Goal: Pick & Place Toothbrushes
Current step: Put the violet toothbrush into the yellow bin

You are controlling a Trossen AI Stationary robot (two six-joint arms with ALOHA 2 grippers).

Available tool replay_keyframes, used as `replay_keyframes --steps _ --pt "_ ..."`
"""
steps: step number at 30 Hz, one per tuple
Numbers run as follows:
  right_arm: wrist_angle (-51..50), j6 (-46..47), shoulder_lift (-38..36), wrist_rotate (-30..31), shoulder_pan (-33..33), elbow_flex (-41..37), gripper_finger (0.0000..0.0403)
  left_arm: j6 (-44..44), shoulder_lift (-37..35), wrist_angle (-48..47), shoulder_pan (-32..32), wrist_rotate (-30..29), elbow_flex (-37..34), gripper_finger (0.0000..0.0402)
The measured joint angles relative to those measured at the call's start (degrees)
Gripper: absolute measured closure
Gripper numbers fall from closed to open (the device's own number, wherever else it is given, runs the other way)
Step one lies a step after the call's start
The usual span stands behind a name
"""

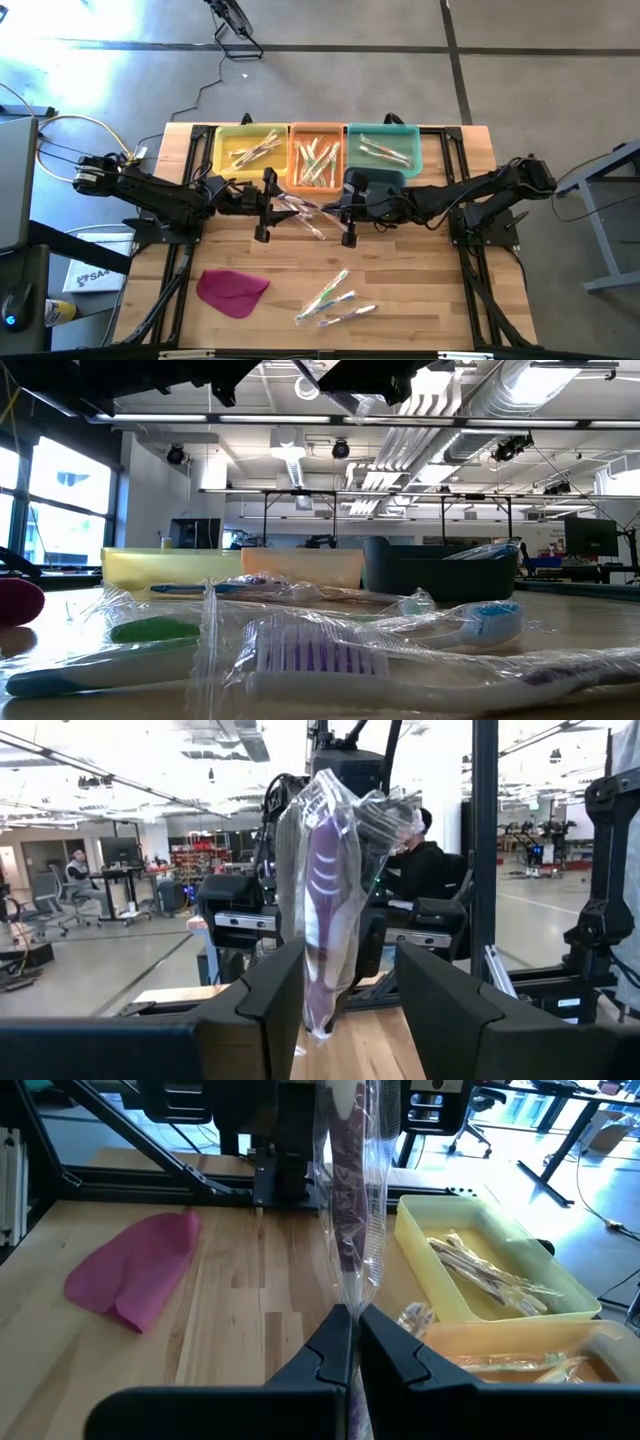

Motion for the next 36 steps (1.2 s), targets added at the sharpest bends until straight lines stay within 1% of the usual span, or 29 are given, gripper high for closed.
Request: replay_keyframes --steps 2,6,14,19,26,29,36 --pt "-0.11 0.02 0.00 -0.36 -0.01 0.00 0.0399 0.00 0.00 0.07 0.00 -0.02 0.00 0.0247" --pt "-0.52 0.11 0.00 -2.92 -0.04 0.00 0.0399 -0.02 0.00 0.10 -0.01 -0.01 0.00 0.0247" --pt "-1.05 0.20 0.00 -3.19 -0.65 0.00 0.0399 -0.24 0.00 0.16 0.00 -0.12 0.00 0.0247" --pt "-0.98 0.15 0.02 -3.13 -0.81 0.00 0.0399 -1.59 2.17 0.54 0.00 -0.24 0.13 0.0247" --pt "-1.21 0.15 0.02 -3.02 -0.81 0.00 0.0399 -1.68 6.72 0.32 0.00 -0.19 3.70 0.0247" --pt "-1.36 0.94 0.02 -3.02 -0.81 0.00 0.0399 -1.21 7.39 0.17 0.00 -0.15 5.01 0.0247" --pt "-4.16 1.22 0.04 -2.80 -0.79 0.02 0.0399 0.22 7.39 -1.58 0.00 0.03 5.01 0.0247"
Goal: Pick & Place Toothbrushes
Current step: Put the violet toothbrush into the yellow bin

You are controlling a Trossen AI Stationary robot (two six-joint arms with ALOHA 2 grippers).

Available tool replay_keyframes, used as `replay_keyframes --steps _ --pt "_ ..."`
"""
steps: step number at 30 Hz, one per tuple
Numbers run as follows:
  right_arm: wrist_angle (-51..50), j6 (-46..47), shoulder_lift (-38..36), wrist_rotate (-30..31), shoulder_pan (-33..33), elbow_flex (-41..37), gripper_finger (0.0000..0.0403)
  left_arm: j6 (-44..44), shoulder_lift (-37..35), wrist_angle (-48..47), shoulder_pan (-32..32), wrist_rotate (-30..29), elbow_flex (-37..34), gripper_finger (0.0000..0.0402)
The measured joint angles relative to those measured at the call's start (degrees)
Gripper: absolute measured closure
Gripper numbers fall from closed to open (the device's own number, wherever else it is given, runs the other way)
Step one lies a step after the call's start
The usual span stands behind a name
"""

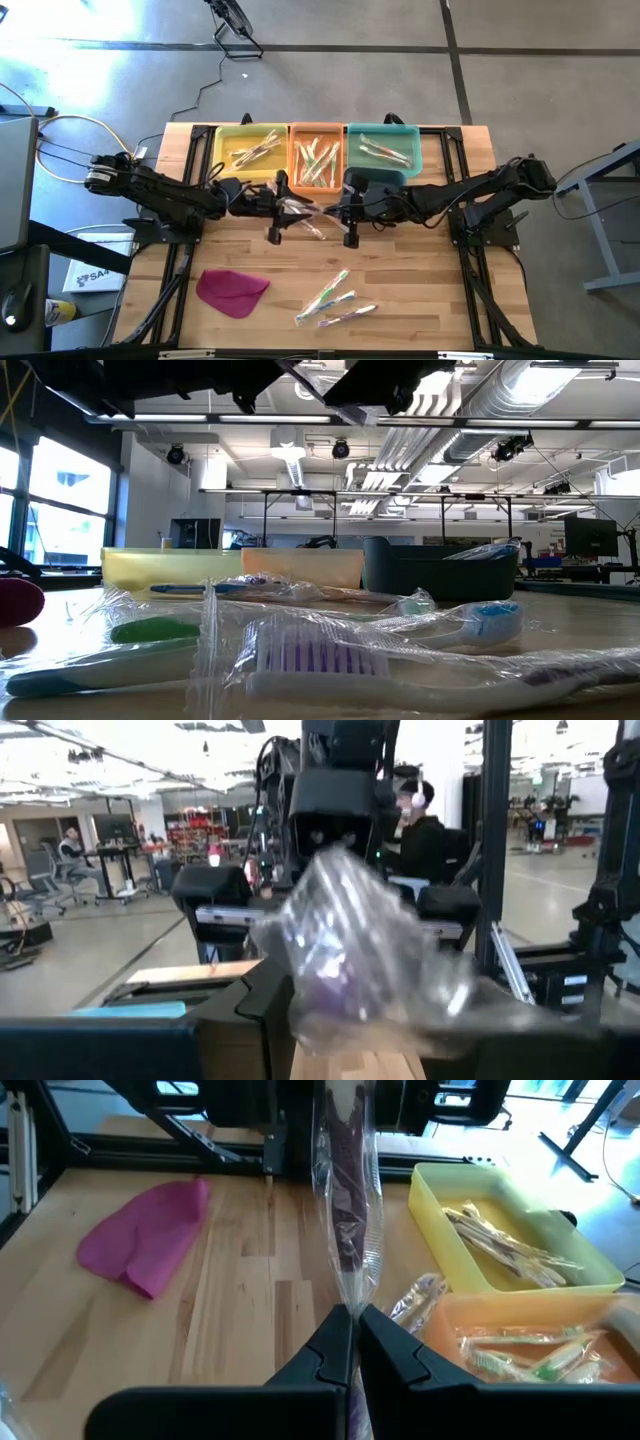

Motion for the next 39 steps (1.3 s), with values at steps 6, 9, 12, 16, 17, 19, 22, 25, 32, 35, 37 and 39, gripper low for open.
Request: replay_keyframes --steps 6,9,12,16,17,19,22,25,32,35,37,39 --pt "0.95 -0.09 0.00 -0.01 0.04 0.00 0.0399 -0.20 0.00 -3.04 0.00 -0.01 0.00 0.0247" --pt "1.73 -0.13 0.00 0.00 0.02 0.00 0.0399 -0.21 0.00 -2.52 0.00 -0.01 0.00 0.0247" --pt "1.69 -0.15 0.02 0.00 0.04 0.00 0.0399 -0.22 0.00 -2.69 0.00 -0.01 0.00 0.0249" --pt "1.67 -0.15 0.02 -0.20 0.07 0.00 0.0399 -0.22 0.00 -2.65 0.00 -0.03 0.00 0.0278" --pt "1.66 -0.17 0.02 -0.23 0.15 0.00 0.0399 -0.21 -0.01 -2.65 0.00 -0.03 0.00 0.0289" --pt "1.69 -0.17 0.02 -0.31 0.15 0.00 0.0399 0.02 -0.57 -3.30 0.00 0.03 -0.01 0.0312" --pt "1.60 -0.20 0.02 -0.50 0.15 0.02 0.0399 0.05 -0.68 -3.20 0.00 0.14 0.00 0.0346" --pt "2.04 -0.15 0.02 -0.48 0.16 0.08 0.0399 0.24 -1.60 -3.92 0.02 0.13 -0.02 0.0364" --pt "1.67 -0.15 0.04 -0.68 0.15 0.07 0.0399 -0.23 -1.64 -4.91 0.02 0.27 -0.02 0.0350" --pt "1.78 0.29 0.04 -0.62 0.15 0.04 0.0391 -0.37 -1.64 -5.29 0.02 0.37 -0.02 0.0357" --pt "2.43 0.34 0.04 -0.57 0.15 0.03 0.0381 -0.42 -1.66 -5.01 0.02 0.38 -0.02 0.0364" --pt "3.41 -0.08 0.04 -0.54 0.16 -0.04 0.0366 -0.45 -1.67 -5.12 0.02 0.46 -0.02 0.0364"
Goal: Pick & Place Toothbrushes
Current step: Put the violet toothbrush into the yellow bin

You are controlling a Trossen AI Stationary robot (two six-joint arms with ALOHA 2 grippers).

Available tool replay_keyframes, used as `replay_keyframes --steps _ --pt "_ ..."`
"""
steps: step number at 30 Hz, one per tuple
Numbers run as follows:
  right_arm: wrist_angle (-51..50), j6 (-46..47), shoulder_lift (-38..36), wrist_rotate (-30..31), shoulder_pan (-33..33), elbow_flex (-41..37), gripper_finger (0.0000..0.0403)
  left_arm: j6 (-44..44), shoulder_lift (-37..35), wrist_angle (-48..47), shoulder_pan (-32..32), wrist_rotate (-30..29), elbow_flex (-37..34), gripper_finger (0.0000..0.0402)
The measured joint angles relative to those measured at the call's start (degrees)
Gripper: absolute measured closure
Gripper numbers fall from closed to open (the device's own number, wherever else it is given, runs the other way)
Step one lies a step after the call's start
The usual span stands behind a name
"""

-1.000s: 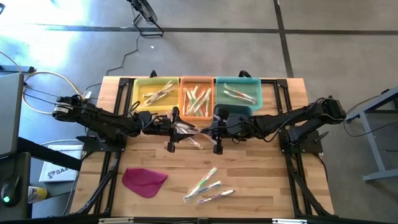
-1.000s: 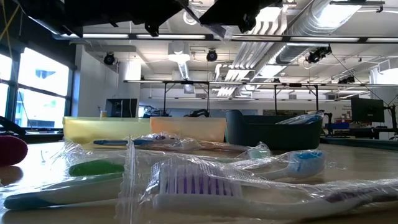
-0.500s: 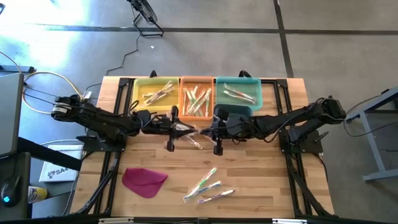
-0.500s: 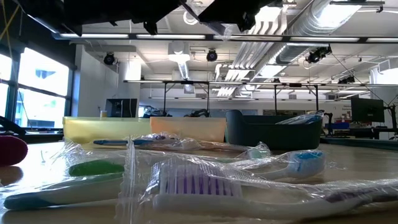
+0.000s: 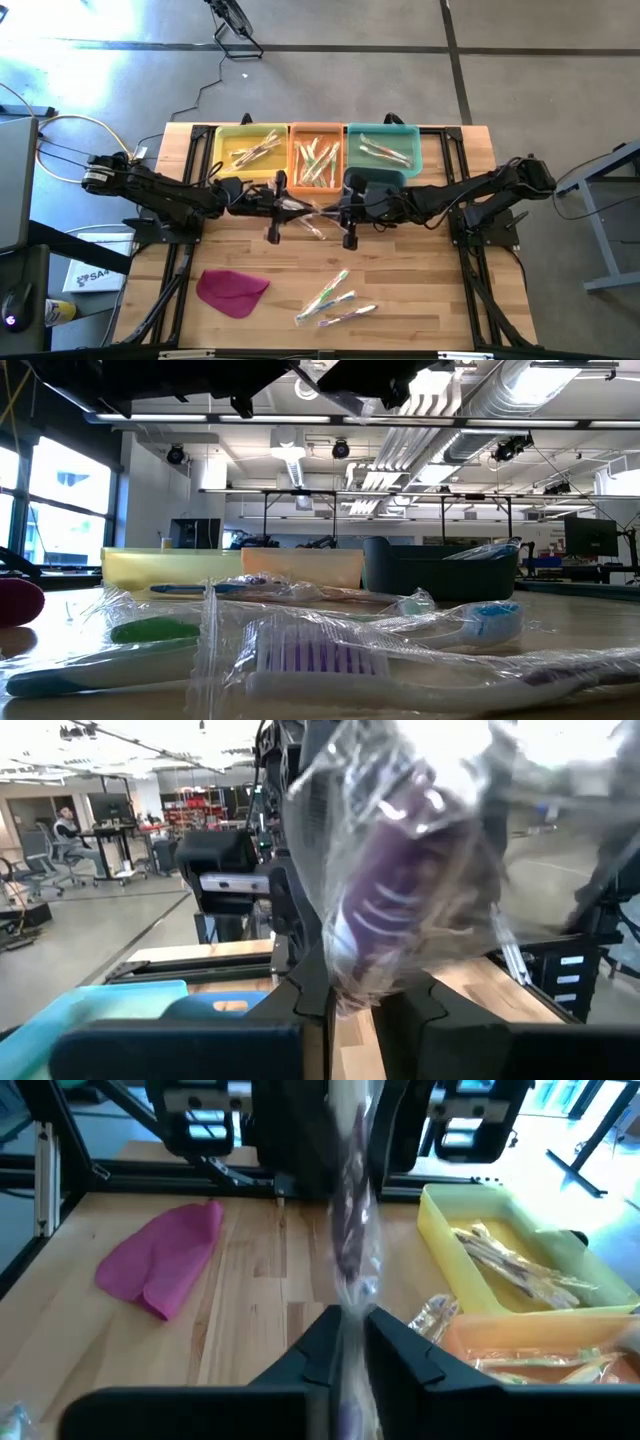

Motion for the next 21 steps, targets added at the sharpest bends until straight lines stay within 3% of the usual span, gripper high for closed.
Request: replay_keyframes --steps 12,21 --pt "2.88 -0.11 -0.22 5.42 -0.01 0.00 0.0229 -0.18 0.03 -0.75 -0.04 0.21 0.00 0.0361" --pt "-5.21 1.05 -6.36 10.61 0.93 0.00 0.0165 -0.16 0.03 -1.83 -0.04 0.25 -0.01 0.0362"
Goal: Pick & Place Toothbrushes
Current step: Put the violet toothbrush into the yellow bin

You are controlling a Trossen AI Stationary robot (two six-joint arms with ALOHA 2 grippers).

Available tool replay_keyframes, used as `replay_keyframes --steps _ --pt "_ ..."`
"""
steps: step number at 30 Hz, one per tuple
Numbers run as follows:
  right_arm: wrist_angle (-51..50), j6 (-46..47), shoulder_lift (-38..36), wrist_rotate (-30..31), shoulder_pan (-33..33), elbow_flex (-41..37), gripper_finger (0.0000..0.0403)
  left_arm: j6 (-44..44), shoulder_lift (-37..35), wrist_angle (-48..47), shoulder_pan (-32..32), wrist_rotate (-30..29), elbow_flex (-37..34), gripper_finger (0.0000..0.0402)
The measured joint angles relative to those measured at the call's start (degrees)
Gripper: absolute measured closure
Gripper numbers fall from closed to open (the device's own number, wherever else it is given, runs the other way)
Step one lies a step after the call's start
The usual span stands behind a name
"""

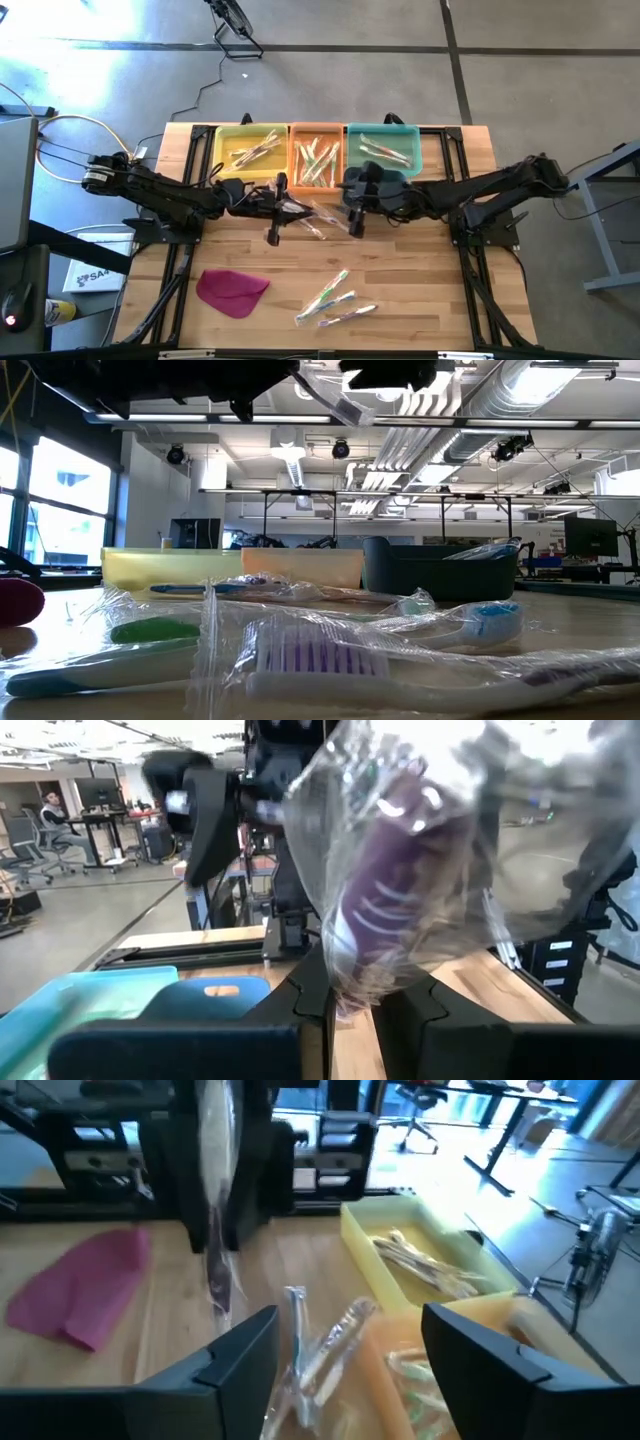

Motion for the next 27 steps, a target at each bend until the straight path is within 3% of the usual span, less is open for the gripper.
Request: replay_keyframes --steps 7,11,18,23,27 --pt "-8.43 1.04 -6.67 0.47 2.80 0.09 0.0154 0.00 0.02 -0.47 0.02 -0.06 -0.02 0.0362" --pt "-14.08 6.31 -8.99 0.22 4.54 0.09 0.0161 0.43 -1.80 -2.45 0.03 -2.13 -0.02 0.0362" --pt "-21.21 15.72 -7.09 -0.34 5.45 0.02 0.0179 3.68 -10.93 -15.30 0.04 -13.97 -0.03 0.0362" --pt "-20.63 16.93 -2.68 -0.58 5.44 0.02 0.0191 5.36 -18.16 -25.22 0.05 -28.06 -0.04 0.0362" --pt "-18.79 16.92 1.76 -0.60 5.08 0.02 0.0200 5.36 -22.34 -29.68 0.09 -34.60 -0.03 0.0362"
